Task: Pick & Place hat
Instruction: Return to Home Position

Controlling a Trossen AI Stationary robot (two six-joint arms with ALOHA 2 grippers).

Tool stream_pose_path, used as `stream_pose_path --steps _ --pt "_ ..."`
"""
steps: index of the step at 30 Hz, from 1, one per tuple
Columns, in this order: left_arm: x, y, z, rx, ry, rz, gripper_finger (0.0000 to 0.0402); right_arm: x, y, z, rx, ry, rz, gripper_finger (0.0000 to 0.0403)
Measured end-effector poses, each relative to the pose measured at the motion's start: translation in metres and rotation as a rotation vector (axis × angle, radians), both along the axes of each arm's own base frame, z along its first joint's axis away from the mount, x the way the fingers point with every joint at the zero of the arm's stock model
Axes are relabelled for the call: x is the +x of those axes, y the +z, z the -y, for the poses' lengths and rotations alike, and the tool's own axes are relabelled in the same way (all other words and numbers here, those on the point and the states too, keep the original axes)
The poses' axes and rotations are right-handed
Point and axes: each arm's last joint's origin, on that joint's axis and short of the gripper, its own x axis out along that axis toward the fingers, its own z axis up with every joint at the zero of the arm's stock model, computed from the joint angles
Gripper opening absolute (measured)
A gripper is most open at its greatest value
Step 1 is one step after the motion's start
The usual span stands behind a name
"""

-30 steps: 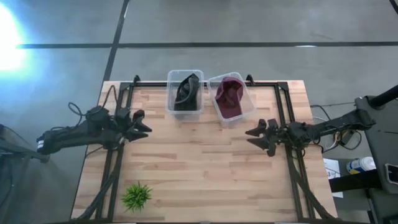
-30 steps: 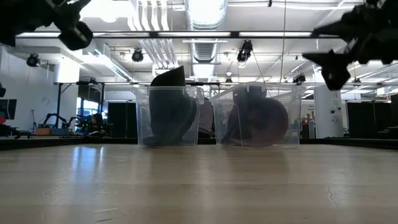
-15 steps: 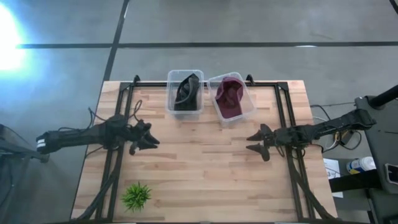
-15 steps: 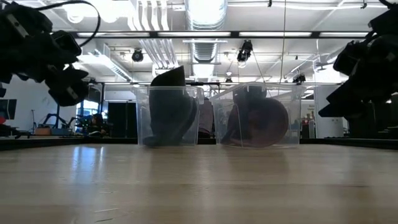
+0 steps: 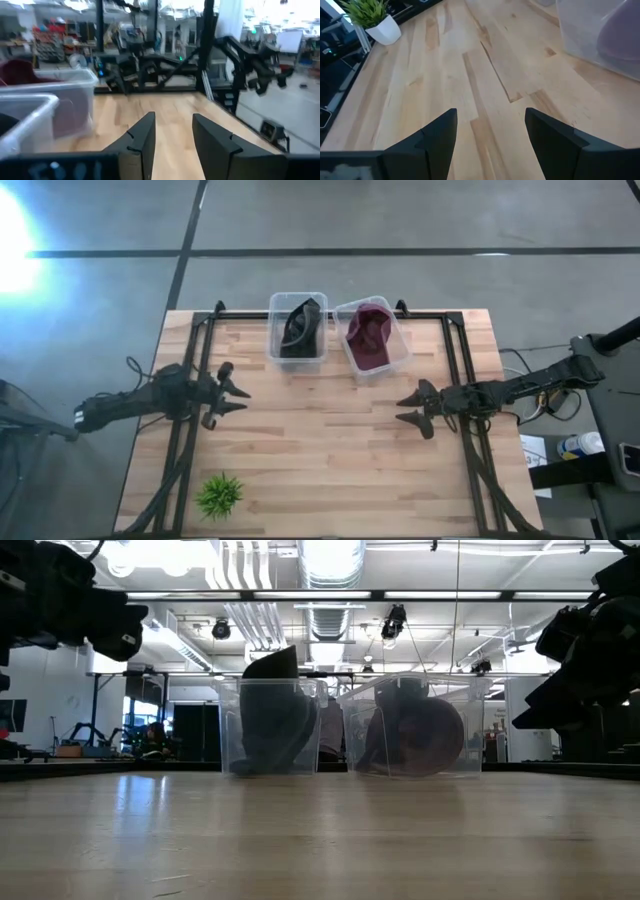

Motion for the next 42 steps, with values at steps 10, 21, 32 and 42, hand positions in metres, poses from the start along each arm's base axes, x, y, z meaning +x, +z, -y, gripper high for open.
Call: stream_pose_path --steps 10,21,32,42 --pt "0.001 0.000 -0.001 -0.116 0.028 -0.007 0.0124 0.000 0.000 0.000 -0.001 0.000 -0.003 0.0231" --pt "0.002 0.000 -0.001 -0.160 0.026 -0.022 0.0124 0.000 0.000 0.000 -0.001 0.000 -0.002 0.0231" --pt "0.002 0.000 -0.001 -0.162 0.026 -0.022 0.0124 -0.002 0.010 0.004 -0.014 -0.018 0.098 0.0231" --pt "0.002 0.000 -0.001 -0.162 0.026 -0.022 0.0124 -0.015 0.036 0.009 -0.270 0.135 0.387 0.0231"
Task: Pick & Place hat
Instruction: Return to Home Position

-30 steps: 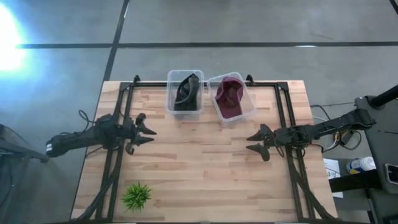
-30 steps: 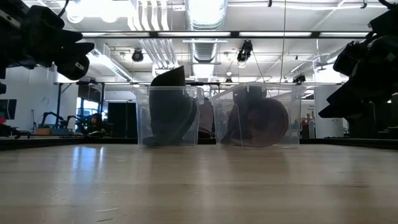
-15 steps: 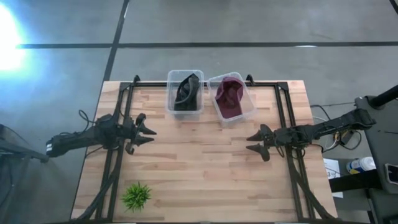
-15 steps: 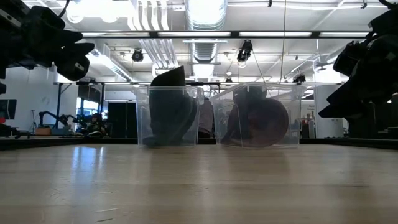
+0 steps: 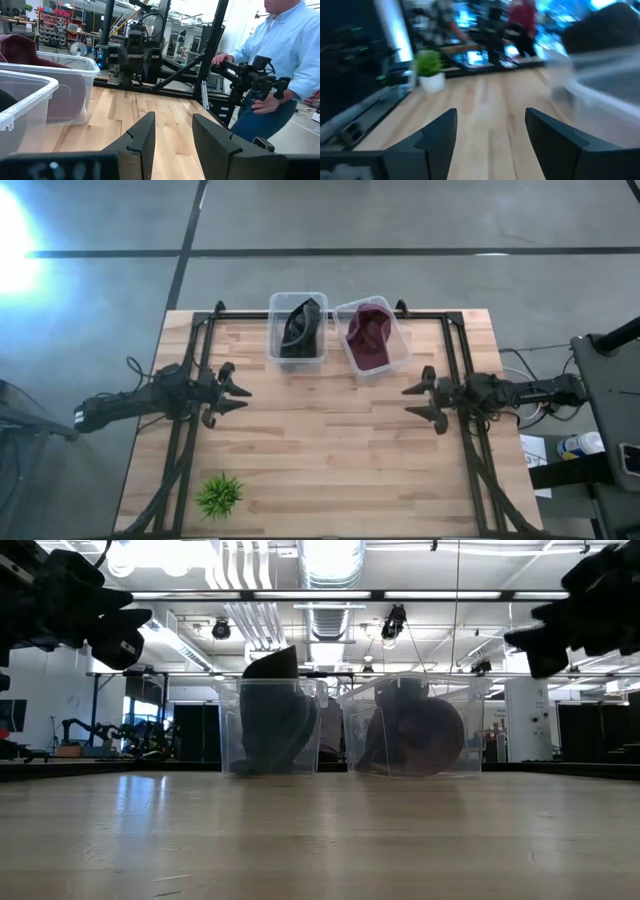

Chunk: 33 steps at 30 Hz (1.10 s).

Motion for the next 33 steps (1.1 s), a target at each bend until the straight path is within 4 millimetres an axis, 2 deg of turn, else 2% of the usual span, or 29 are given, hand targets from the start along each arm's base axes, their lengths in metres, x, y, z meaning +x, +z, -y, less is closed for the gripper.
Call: stream_pose_path --steps 6,19,24,33 --pt "0.0000 0.0000 0.0000 0.000 0.000 0.000 0.0124 -0.0048 0.0034 -0.0037 -0.152 0.143 0.072 0.0231" --pt "0.0000 0.0001 0.0000 0.001 0.000 0.001 0.0124 -0.0068 0.0082 -0.0029 -0.142 0.128 0.123 0.0231" --pt "0.0004 -0.0003 -0.0001 0.000 0.000 -0.004 0.0124 -0.0051 0.0045 -0.0030 -0.089 0.130 0.076 0.0231" --pt "0.0006 -0.0005 -0.0001 0.000 0.000 -0.006 0.0124 -0.0035 0.0024 -0.0031 -0.100 0.131 0.052 0.0231"
